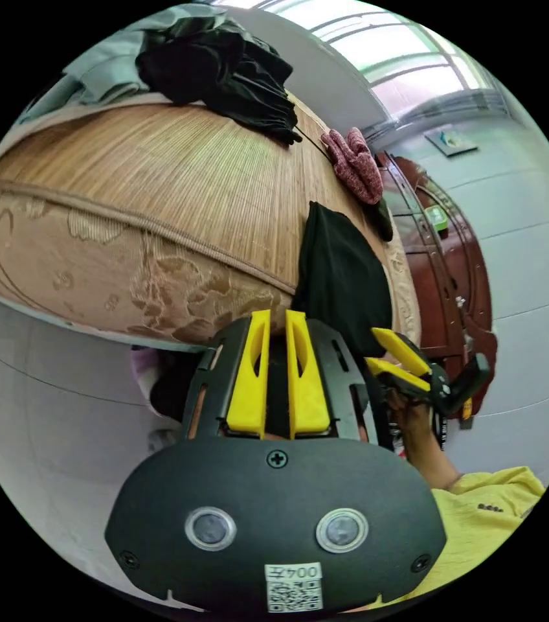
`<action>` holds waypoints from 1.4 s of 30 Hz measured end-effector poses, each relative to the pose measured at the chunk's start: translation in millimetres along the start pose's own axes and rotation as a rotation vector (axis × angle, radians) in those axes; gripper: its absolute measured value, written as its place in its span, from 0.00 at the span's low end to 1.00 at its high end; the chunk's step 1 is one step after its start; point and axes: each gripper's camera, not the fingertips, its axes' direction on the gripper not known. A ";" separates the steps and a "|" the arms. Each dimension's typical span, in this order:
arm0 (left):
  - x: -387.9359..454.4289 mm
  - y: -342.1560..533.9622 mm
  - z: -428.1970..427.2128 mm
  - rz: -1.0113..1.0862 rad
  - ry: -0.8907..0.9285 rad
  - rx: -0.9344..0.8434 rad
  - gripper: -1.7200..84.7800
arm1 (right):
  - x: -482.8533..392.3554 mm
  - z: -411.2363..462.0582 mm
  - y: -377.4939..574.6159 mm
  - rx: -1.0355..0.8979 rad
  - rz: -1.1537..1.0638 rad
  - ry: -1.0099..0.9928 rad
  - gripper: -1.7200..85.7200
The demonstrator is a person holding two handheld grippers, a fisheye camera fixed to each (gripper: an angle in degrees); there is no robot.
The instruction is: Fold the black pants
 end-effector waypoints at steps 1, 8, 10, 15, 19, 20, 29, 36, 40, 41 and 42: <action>-2.9 -0.9 -4.6 -0.011 0.035 -0.001 0.08 | -16.2 13.1 -2.6 -0.038 -0.080 0.084 0.19; -29.7 -24.7 -45.7 -0.121 0.270 -0.031 0.14 | -77.3 79.4 -4.9 -0.211 -0.465 0.351 0.20; -39.9 -27.4 -52.3 -0.177 0.342 -0.032 0.15 | -85.9 93.6 -2.9 -0.240 -0.524 0.387 0.20; -59.9 -36.7 -74.0 -0.275 0.438 -0.039 0.18 | -86.8 114.1 3.0 -0.258 -0.570 0.502 0.09; -68.1 -45.3 -89.7 -0.309 0.426 -0.027 0.21 | -53.3 91.1 -8.1 -0.214 -0.380 0.339 0.07; -69.8 -48.3 -93.7 -0.319 0.434 -0.017 0.22 | -36.3 81.8 -13.0 -0.202 -0.285 0.255 0.07; -34.0 -93.8 -101.7 -0.192 0.518 -0.035 0.29 | 49.0 37.7 -13.9 -0.114 -0.012 0.042 0.07; -15.4 -136.3 -105.5 -0.130 0.430 -0.102 0.09 | 104.9 -0.7 -3.4 -0.056 0.106 -0.006 0.10; -7.6 -152.9 -126.6 -0.152 0.491 -0.085 0.08 | 173.8 -56.8 37.0 0.082 0.399 -0.332 0.17; -5.4 -158.5 -133.1 -0.173 0.512 -0.082 0.08 | 194.4 -67.7 57.1 0.146 0.496 -0.492 0.19; -3.3 -164.4 -138.8 -0.193 0.535 -0.080 0.08 | 203.8 -71.7 67.9 0.184 0.541 -0.571 0.20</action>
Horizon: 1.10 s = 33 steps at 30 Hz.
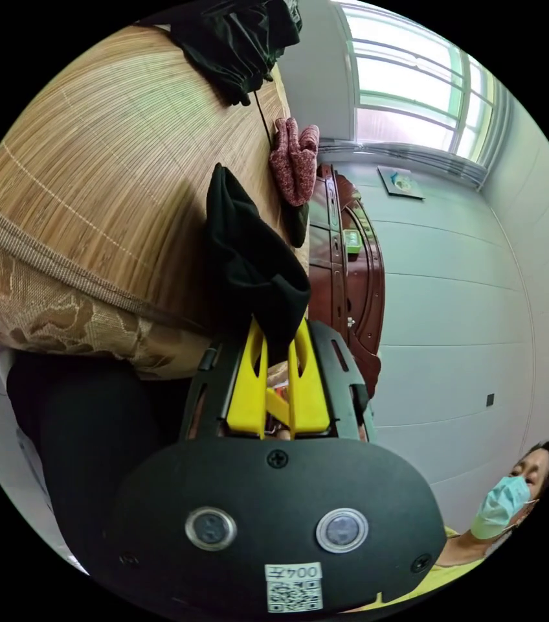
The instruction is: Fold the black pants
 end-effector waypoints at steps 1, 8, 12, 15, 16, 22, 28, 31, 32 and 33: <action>2.9 -2.4 -1.8 -0.008 0.011 0.003 0.07 | 18.8 -19.5 9.1 0.066 0.089 -0.146 0.22; 34.2 -35.1 -12.5 -0.046 0.074 -0.009 0.07 | 104.5 -81.0 31.8 0.344 0.449 -0.498 0.32; 42.7 -54.4 -18.4 -0.035 0.032 -0.034 0.08 | 119.5 -94.8 5.7 0.362 0.479 -0.522 0.32; 39.5 -67.6 -30.5 -0.027 0.003 -0.038 0.08 | 130.8 -100.9 -15.1 0.342 0.504 -0.525 0.32; 37.5 -70.5 -33.7 -0.026 -0.005 -0.038 0.08 | 132.4 -103.2 -23.1 0.329 0.503 -0.517 0.31; -9.4 -102.0 -82.4 -0.067 -0.064 0.028 0.09 | 121.3 -122.1 -45.9 0.234 0.461 -0.461 0.28; -81.5 -121.7 -115.7 -0.144 -0.137 0.064 0.08 | 121.9 -155.3 -74.1 0.262 0.443 -0.409 0.29; -104.8 -121.0 -110.0 -0.150 -0.171 0.064 0.08 | 123.5 -151.9 -103.3 0.205 0.448 -0.390 0.32; -111.4 -120.4 -104.8 -0.146 -0.193 0.064 0.08 | 121.9 -147.3 -115.6 0.176 0.441 -0.388 0.32; -118.2 -119.8 -99.1 -0.147 -0.213 0.068 0.08 | 120.5 -144.8 -121.8 0.162 0.436 -0.389 0.33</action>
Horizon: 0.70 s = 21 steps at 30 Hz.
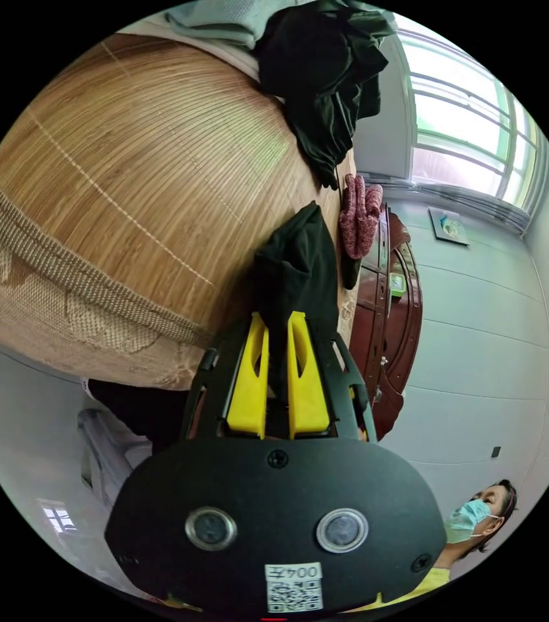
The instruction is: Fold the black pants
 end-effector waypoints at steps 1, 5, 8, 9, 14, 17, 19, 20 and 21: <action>-2.9 0.0 3.6 -0.003 -0.008 0.003 0.08 | -5.4 8.9 -8.8 -0.026 -0.003 0.008 0.33; -16.8 -3.4 33.6 0.019 -0.054 -0.008 0.08 | -19.4 38.9 -32.8 -0.094 -0.003 0.025 0.34; -12.4 -6.7 57.3 0.080 -0.134 -0.034 0.08 | -26.0 58.2 -42.8 -0.126 -0.005 0.029 0.33; -12.6 -7.1 67.1 0.094 -0.154 -0.043 0.08 | -27.4 61.5 -44.1 -0.127 -0.007 0.028 0.33; -24.5 -4.0 105.9 0.122 -0.173 -0.064 0.08 | -44.4 95.9 -48.2 -0.153 -0.060 0.034 0.32; -35.9 1.5 131.6 0.139 -0.170 -0.066 0.08 | -53.3 119.0 -45.4 -0.189 -0.082 0.015 0.32; -42.9 5.1 147.5 0.143 -0.168 -0.066 0.08 | -58.7 133.9 -41.8 -0.213 -0.097 0.022 0.31; -47.1 7.7 158.7 0.150 -0.171 -0.068 0.08 | -62.8 144.3 -38.6 -0.229 -0.109 0.025 0.30; -51.4 10.6 170.3 0.156 -0.174 -0.069 0.08 | -65.0 149.7 -36.8 -0.238 -0.113 0.027 0.30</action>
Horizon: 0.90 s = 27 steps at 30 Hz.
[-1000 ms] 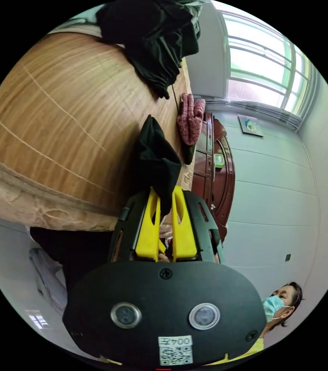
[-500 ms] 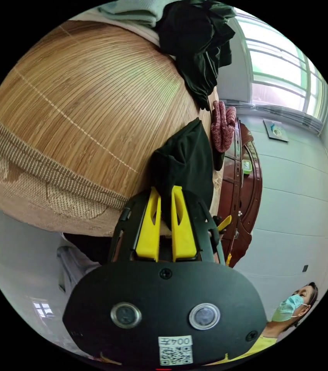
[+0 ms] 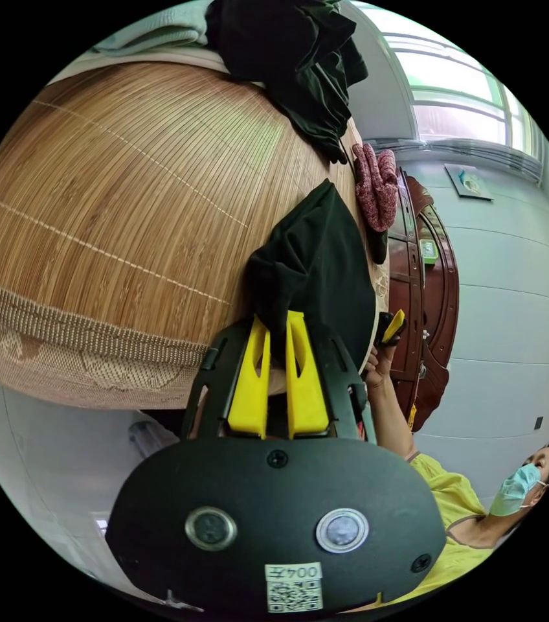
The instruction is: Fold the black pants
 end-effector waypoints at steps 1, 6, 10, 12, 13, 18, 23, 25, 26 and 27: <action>-1.0 1.3 6.3 0.003 -0.001 -0.001 0.08 | -4.3 11.0 0.7 -0.014 -0.001 0.002 0.29; -12.6 17.2 64.8 0.014 0.000 0.009 0.08 | -19.1 55.6 11.2 -0.002 0.026 0.043 0.19; -10.6 37.6 103.9 0.034 -0.046 0.067 0.08 | -47.1 87.4 41.6 0.153 0.084 0.254 0.11; 6.9 59.7 125.0 0.118 -0.102 0.154 0.08 | -79.7 106.0 58.6 0.191 0.003 0.387 0.10; 11.7 65.6 130.5 0.137 -0.111 0.172 0.08 | -104.3 119.6 70.6 0.200 -0.064 0.479 0.10; 60.9 115.5 192.2 0.319 -0.133 0.250 0.08 | -196.8 165.3 126.6 0.198 -0.309 0.739 0.10; 113.6 155.4 270.4 0.482 -0.090 0.219 0.08 | -277.4 163.8 207.8 0.279 -0.397 0.866 0.10; 136.2 169.3 306.8 0.533 -0.054 0.187 0.08 | -299.6 147.9 239.4 0.333 -0.377 0.878 0.10; 152.9 178.4 333.1 0.571 -0.029 0.161 0.08 | -314.3 134.1 262.4 0.376 -0.364 0.886 0.10; 171.9 188.7 362.2 0.613 -0.003 0.133 0.08 | -321.9 126.7 274.4 0.398 -0.358 0.893 0.10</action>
